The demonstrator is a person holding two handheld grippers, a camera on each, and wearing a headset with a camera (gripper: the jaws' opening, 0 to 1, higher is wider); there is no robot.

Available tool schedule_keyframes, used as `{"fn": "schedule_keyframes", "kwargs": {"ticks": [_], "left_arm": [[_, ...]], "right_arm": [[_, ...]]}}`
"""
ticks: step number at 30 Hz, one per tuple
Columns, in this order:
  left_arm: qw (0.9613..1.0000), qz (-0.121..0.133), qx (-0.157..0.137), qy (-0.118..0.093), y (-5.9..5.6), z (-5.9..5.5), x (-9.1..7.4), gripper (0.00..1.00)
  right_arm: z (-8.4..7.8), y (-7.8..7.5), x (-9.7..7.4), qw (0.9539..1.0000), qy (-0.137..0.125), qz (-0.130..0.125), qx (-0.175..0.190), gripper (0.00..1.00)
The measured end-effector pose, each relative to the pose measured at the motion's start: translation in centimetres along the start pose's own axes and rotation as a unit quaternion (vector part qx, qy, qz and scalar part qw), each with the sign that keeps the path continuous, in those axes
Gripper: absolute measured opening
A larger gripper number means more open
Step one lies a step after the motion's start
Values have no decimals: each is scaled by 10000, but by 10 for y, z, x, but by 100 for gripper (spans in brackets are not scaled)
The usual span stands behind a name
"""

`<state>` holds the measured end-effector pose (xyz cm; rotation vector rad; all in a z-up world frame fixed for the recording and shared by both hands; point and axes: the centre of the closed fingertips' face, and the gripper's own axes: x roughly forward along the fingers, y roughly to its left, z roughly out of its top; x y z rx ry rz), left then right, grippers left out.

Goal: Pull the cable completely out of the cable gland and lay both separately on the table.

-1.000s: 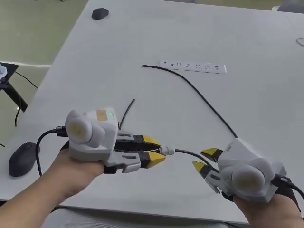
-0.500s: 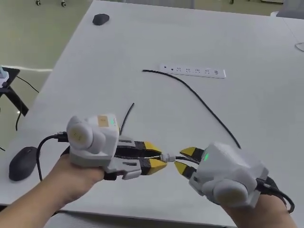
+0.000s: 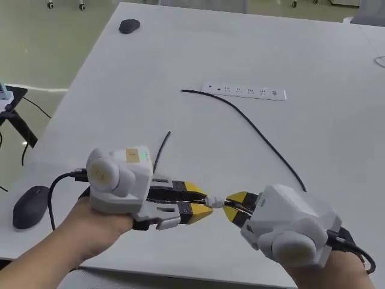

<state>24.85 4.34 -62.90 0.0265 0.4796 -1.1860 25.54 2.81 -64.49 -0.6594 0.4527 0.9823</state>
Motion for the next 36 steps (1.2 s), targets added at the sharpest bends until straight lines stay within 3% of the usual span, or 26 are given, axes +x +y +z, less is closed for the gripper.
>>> {"fn": "schedule_keyframes", "kwargs": {"ticks": [13,24,29,36], "left_arm": [[10000,41,19,-4,-2,0,1,15],[9999,56,-4,-110,1,4,-5,14],[9999,62,-1,-143,2,4,-5,14],[9999,64,5,-147,3,4,-4,15]], "right_arm": [[-5,1,1,9997,28,16,258,0],[-25,-12,-1,9974,234,-133,664,0],[-35,-16,0,9949,321,-207,932,0],[-56,-22,3,9866,489,-334,1520,0]]}}
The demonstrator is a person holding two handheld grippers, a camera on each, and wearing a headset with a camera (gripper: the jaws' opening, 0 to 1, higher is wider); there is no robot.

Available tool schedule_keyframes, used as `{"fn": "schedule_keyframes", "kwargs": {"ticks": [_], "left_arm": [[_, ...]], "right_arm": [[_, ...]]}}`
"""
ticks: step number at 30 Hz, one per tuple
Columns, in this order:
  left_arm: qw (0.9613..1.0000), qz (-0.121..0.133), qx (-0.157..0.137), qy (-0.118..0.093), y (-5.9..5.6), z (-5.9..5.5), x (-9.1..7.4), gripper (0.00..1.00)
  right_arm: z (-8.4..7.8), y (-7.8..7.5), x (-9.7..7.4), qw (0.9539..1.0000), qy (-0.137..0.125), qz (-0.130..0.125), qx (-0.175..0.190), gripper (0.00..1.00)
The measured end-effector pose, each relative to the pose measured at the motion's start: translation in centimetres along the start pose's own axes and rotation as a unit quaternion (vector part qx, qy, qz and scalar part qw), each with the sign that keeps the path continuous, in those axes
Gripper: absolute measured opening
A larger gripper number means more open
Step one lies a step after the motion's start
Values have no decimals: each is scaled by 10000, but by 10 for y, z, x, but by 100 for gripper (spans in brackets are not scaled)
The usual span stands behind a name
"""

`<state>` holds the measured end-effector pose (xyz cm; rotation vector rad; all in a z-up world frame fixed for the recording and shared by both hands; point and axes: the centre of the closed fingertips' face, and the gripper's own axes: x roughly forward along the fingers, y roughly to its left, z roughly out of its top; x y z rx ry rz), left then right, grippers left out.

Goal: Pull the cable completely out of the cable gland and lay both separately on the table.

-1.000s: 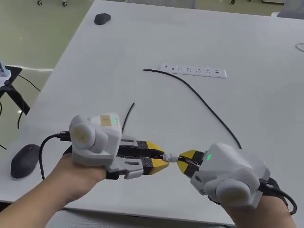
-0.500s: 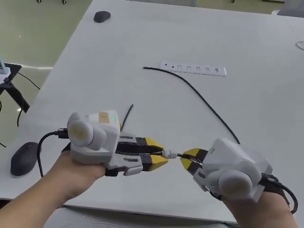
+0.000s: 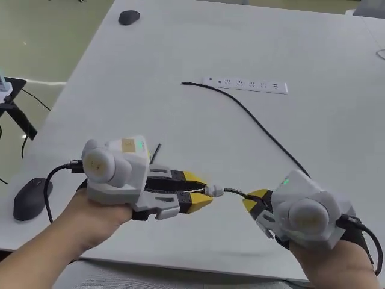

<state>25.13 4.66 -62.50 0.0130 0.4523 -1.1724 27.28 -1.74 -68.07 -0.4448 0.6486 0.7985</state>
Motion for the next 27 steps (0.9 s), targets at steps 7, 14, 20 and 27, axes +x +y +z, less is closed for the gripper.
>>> {"fn": "schedule_keyframes", "kwargs": {"ticks": [7,14,20,27], "left_arm": [[10000,-23,-50,0,-1,-2,1,14],[10000,-50,-7,-2,-2,-1,1,14],[9999,-88,27,73,-4,-6,5,14],[10000,-67,-30,67,-2,-6,4,15]], "right_arm": [[-30,-13,6,9972,326,-184,642,0],[-54,-20,11,9899,535,-247,1291,0],[-66,-20,18,9847,672,-264,1587,0],[-61,-21,16,9928,570,-327,1005,0]]}}
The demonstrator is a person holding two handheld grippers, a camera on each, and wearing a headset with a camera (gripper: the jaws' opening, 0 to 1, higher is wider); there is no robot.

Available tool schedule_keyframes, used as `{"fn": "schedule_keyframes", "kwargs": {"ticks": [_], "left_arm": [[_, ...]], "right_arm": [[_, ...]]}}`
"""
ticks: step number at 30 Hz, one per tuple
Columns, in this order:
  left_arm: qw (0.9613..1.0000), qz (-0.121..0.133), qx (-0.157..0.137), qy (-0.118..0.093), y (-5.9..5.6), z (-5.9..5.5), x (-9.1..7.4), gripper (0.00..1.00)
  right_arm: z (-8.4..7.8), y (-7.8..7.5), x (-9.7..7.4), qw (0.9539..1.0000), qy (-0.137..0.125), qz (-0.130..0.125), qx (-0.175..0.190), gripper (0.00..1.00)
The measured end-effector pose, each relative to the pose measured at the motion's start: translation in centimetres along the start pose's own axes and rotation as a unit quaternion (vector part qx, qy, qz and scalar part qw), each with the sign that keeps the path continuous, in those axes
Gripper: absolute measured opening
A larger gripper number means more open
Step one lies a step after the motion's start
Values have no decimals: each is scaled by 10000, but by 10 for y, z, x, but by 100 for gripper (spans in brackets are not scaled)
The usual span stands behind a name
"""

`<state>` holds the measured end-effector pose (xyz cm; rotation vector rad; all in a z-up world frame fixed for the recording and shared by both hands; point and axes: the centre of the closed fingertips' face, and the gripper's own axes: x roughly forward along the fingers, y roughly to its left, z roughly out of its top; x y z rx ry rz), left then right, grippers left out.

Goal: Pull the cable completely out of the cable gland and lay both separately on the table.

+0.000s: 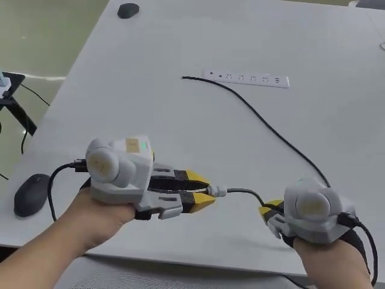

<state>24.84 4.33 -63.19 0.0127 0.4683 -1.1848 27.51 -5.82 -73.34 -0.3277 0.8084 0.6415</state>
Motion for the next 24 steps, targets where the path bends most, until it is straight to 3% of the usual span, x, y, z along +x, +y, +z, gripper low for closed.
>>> {"fn": "schedule_keyframes", "kwargs": {"ticks": [5,11,14,16,24], "left_arm": [[10000,45,-50,26,5,0,-3,15],[9999,70,-73,-8,7,2,-5,15],[9999,46,-80,40,6,0,-6,15],[10000,45,-58,59,5,-1,-6,15],[9999,22,-78,81,2,-2,-6,15]], "right_arm": [[3,-2,-6,9999,-50,0,-121,1],[18,6,-23,9972,-309,133,-666,5],[33,14,-31,9925,-506,202,-1096,15],[46,23,-36,9865,-624,238,-1494,20],[81,54,-44,9736,-910,521,-2026,18]]}}
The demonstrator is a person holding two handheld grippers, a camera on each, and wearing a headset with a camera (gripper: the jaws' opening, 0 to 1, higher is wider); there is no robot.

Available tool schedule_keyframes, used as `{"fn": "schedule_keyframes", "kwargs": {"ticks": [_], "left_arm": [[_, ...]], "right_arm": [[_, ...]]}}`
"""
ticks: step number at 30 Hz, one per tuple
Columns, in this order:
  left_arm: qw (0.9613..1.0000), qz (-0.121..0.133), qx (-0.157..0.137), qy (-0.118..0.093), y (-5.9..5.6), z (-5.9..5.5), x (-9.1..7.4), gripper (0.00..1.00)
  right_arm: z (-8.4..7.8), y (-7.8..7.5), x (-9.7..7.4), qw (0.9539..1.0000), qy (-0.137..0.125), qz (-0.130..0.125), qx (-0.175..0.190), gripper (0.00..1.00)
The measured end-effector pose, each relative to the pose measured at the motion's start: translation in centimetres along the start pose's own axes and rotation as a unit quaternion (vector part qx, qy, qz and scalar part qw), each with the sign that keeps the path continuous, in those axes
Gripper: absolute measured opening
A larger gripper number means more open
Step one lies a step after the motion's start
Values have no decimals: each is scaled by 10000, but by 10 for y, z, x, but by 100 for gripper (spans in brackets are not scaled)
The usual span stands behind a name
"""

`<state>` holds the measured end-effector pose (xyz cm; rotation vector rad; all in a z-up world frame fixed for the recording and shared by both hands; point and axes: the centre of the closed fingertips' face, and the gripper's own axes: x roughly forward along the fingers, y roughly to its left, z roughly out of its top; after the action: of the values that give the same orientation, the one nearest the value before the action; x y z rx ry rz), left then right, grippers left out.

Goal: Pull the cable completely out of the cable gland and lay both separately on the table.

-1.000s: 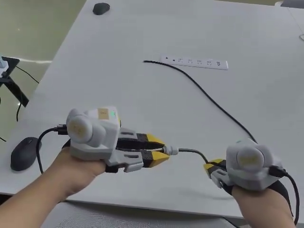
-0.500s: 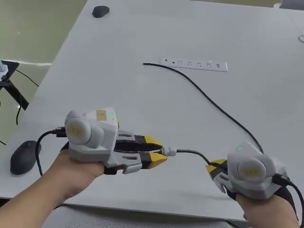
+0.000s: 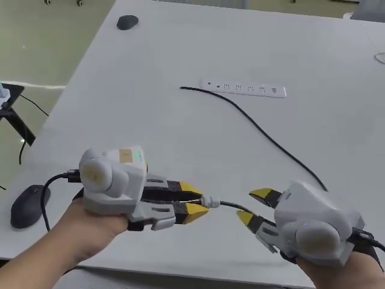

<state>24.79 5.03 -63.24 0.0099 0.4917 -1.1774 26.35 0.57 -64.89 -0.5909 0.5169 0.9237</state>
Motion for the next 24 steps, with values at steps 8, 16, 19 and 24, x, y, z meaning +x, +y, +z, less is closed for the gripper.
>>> {"fn": "schedule_keyframes", "kwargs": {"ticks": [8,16,19,24], "left_arm": [[10000,25,13,5,0,0,0,15],[10000,23,-27,7,-1,-3,0,15],[10000,22,-33,1,-2,-3,1,15],[10000,31,-35,3,-2,-3,1,15]], "right_arm": [[12,16,9,9987,7,228,-449,14],[14,22,14,9972,67,292,-689,8],[16,22,14,9972,31,311,-682,6],[16,26,14,9960,3,339,-824,2]]}}
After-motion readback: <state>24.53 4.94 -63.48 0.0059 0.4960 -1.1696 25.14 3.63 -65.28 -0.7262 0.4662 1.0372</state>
